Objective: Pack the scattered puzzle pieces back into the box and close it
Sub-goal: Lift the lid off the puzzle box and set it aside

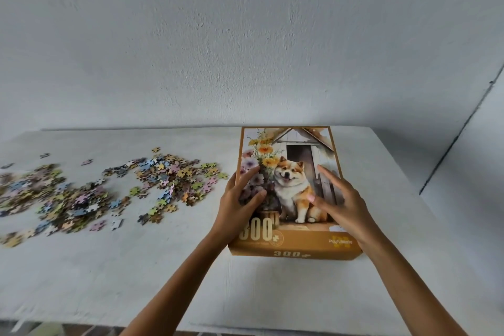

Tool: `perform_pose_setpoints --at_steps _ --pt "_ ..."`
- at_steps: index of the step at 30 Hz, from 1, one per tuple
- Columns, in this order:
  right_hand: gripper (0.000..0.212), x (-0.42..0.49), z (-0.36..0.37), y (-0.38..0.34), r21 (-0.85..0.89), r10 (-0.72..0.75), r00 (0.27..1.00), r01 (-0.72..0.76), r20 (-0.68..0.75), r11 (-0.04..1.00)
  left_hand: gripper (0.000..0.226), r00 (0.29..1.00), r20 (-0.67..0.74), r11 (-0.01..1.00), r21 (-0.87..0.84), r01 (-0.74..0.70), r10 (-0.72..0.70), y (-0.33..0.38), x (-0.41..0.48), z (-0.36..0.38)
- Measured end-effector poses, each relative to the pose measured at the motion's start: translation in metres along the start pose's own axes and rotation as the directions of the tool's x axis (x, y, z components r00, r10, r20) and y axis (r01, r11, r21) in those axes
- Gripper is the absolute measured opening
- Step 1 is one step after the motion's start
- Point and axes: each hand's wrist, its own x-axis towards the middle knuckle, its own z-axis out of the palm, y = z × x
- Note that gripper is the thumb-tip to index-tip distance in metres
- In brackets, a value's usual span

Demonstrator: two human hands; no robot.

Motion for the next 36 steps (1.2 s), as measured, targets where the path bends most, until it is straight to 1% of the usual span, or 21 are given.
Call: perform_pose_setpoints --at_steps 4,7,9,12,14,17,20,24,28,30,33,36 --pt "0.065 -0.002 -0.008 -0.012 0.033 -0.019 1.0 0.02 -0.013 0.999 0.046 0.997 -0.025 0.997 0.022 -0.067 0.068 0.016 0.001 -0.006" --pt "0.058 -0.001 -0.025 -0.033 0.084 -0.054 0.998 0.056 -0.035 0.995 0.047 0.99 -0.037 0.989 0.063 -0.13 0.133 0.04 0.01 -0.015" --pt "0.054 0.004 -0.042 -0.046 0.101 -0.058 0.997 0.063 -0.047 0.993 0.048 0.988 -0.042 0.986 0.085 -0.142 0.146 0.059 0.02 -0.017" --pt "0.051 0.017 -0.073 -0.058 0.093 -0.036 0.996 0.044 -0.086 0.995 0.049 0.981 -0.027 0.978 0.095 -0.188 0.191 0.087 0.045 -0.006" --pt "0.049 0.027 -0.095 -0.06 0.053 -0.012 0.991 0.019 -0.132 0.998 0.05 0.978 -0.003 0.972 0.109 -0.206 0.208 0.1 0.065 0.01" --pt "0.046 0.045 -0.129 -0.05 0.01 0.044 0.981 -0.043 -0.19 0.999 0.05 0.979 0.073 0.978 0.078 -0.194 0.188 0.115 0.095 0.045" --pt "0.044 0.062 -0.159 -0.03 -0.009 0.11 0.972 -0.114 -0.206 0.993 0.051 0.975 0.148 0.981 0.075 -0.179 0.167 0.124 0.121 0.083" --pt "0.044 0.085 -0.188 0.01 -0.041 0.186 0.961 -0.199 -0.205 0.979 0.054 0.956 0.284 0.986 0.124 -0.109 0.07 0.124 0.15 0.13" --pt "0.044 0.105 -0.192 0.046 -0.028 0.25 0.956 -0.258 -0.155 0.966 0.061 0.926 0.378 0.967 0.235 -0.097 0.001 0.103 0.172 0.157" --pt "0.044 0.115 -0.185 0.058 -0.028 0.264 0.958 -0.269 -0.114 0.963 0.062 0.923 0.382 0.947 0.312 -0.077 -0.051 0.09 0.178 0.163" --pt "0.043 0.124 -0.173 0.069 -0.048 0.287 0.956 -0.29 -0.056 0.956 0.059 0.924 0.364 0.866 0.493 -0.083 -0.118 0.069 0.182 0.161" --pt "0.043 0.128 -0.16 0.075 -0.063 0.299 0.954 -0.298 0.004 0.952 0.059 0.92 0.368 0.815 0.569 -0.108 -0.135 0.057 0.182 0.153"
